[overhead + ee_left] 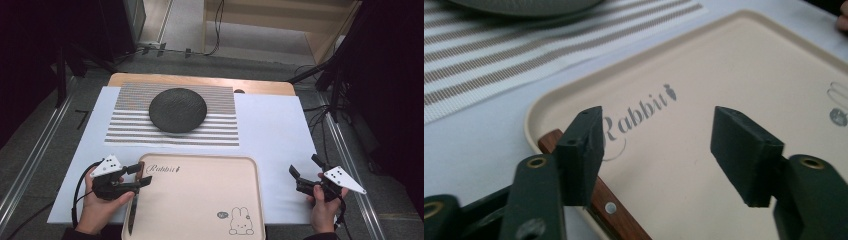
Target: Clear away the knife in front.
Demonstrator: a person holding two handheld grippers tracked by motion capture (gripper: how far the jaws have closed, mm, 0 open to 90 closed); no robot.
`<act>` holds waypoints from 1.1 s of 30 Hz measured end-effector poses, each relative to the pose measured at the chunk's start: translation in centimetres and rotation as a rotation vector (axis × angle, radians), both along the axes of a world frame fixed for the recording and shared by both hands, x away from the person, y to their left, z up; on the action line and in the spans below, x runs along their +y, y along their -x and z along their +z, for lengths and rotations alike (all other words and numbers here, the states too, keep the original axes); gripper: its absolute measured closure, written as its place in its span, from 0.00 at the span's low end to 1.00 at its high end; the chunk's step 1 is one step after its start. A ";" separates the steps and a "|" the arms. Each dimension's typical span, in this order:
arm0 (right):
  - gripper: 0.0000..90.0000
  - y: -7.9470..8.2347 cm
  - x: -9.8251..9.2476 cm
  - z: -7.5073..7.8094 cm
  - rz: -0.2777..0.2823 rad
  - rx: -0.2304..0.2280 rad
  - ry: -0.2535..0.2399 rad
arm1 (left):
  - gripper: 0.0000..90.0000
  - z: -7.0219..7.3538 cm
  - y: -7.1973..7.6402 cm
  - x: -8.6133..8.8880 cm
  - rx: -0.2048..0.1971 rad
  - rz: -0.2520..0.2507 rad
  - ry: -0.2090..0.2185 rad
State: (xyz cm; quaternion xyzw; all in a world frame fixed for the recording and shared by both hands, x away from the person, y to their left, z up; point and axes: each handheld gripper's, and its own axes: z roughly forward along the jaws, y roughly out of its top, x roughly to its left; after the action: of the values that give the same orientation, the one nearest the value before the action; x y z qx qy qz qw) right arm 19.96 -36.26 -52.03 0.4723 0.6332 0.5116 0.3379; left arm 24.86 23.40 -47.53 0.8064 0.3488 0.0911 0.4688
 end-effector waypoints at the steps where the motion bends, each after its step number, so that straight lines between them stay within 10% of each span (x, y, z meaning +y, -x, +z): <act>1: 0.05 0.0 0.0 0.0 0.000 0.000 0.000 | 0.37 0.0 0.0 0.0 0.000 0.000 0.000; 12: 0.05 0.0 -0.2 0.0 -0.003 -0.004 -0.012 | 0.03 0.9 0.3 1.5 -0.107 0.069 0.028; 33: 0.05 -0.1 -0.2 0.0 -0.002 -0.001 -0.013 | 0.00 1.2 -0.2 5.2 -0.153 0.181 0.048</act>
State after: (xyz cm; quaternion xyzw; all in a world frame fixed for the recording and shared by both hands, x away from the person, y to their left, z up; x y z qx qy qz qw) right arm 20.01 -36.46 -52.05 0.4747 0.6294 0.5156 0.3357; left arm 25.03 28.64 -46.28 0.7508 0.3855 0.1861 0.5030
